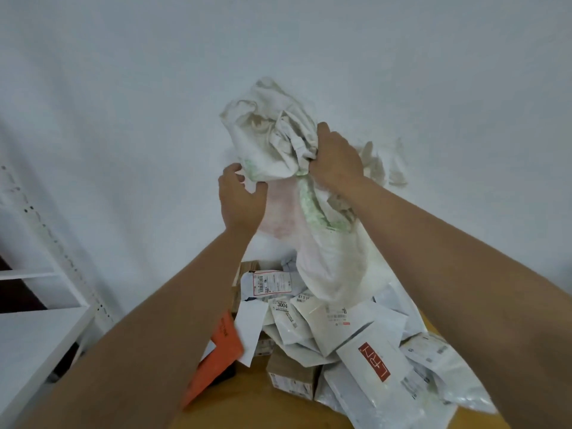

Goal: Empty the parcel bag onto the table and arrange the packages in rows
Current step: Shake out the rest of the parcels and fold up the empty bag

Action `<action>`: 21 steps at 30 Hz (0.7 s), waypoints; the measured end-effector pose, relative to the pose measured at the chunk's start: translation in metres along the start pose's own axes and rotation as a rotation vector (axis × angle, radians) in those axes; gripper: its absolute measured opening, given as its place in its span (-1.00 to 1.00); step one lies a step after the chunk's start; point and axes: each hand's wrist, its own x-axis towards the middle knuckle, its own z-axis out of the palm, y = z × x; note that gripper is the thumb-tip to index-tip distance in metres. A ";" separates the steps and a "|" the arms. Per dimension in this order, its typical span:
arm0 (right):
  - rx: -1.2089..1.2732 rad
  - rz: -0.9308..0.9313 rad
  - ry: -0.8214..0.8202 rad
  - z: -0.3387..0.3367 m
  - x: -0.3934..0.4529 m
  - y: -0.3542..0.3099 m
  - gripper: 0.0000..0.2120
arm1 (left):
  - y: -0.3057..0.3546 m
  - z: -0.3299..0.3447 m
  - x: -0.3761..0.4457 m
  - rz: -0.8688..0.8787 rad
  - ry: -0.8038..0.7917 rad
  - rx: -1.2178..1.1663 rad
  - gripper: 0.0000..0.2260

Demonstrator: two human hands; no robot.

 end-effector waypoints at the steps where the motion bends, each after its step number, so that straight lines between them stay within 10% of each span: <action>1: 0.005 -0.008 0.035 -0.002 0.001 0.003 -0.60 | 0.000 0.001 0.002 -0.020 -0.024 -0.004 -0.41; 12: 0.050 -0.103 -0.228 0.006 0.008 0.010 -0.75 | -0.070 0.019 0.039 -0.070 -0.195 -0.074 0.06; 21: 0.239 -0.108 -0.263 0.010 0.020 -0.007 -0.76 | -0.044 -0.001 0.030 -0.119 -0.473 -0.208 -0.19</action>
